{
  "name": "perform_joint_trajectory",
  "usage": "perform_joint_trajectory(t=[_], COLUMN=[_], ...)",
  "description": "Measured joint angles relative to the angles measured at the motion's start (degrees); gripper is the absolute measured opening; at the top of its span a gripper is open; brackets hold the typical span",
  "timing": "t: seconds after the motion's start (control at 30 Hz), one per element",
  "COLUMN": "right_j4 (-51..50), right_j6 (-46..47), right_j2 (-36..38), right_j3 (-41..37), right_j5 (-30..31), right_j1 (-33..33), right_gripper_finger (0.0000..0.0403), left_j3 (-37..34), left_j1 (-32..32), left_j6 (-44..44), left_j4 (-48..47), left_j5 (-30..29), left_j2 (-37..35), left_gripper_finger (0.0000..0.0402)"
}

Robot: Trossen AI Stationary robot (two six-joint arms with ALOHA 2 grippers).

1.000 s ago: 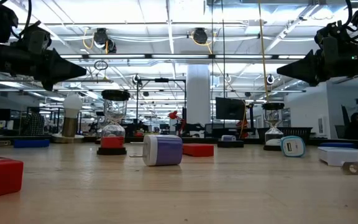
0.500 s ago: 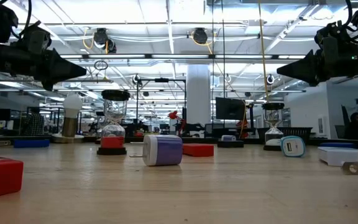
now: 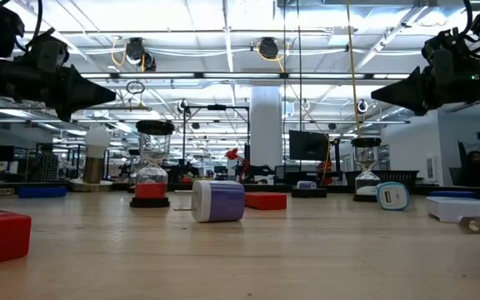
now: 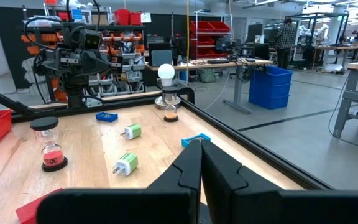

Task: Pick & Place Office items
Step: Put the black digital clock into the blue bin

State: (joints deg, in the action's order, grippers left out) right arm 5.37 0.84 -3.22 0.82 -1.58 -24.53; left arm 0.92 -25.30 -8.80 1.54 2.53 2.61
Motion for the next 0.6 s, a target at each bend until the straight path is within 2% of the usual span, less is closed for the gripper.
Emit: perform_joint_trajectory(t=[0.27,0.47,0.6], right_j4=[0.15,0.14,0.15], right_j6=[-0.01,0.0,-0.02], right_j2=[0.0,0.0,0.0], right_j3=[0.0,0.0,-0.02], right_j5=[0.02,0.02,0.04], right_j1=[0.0,0.0,0.02], right_gripper_finger=[0.0004,0.0004,0.0004], left_j3=[-0.02,0.0,0.0], left_j1=[-0.02,0.01,-0.02], left_j6=[0.0,1.6,-0.72], left_j4=[0.3,5.66,7.84], left_j5=[-0.01,2.38,1.07], left_j2=[0.0,0.01,0.0], left_gripper_finger=[0.0026,0.0026,0.0026])
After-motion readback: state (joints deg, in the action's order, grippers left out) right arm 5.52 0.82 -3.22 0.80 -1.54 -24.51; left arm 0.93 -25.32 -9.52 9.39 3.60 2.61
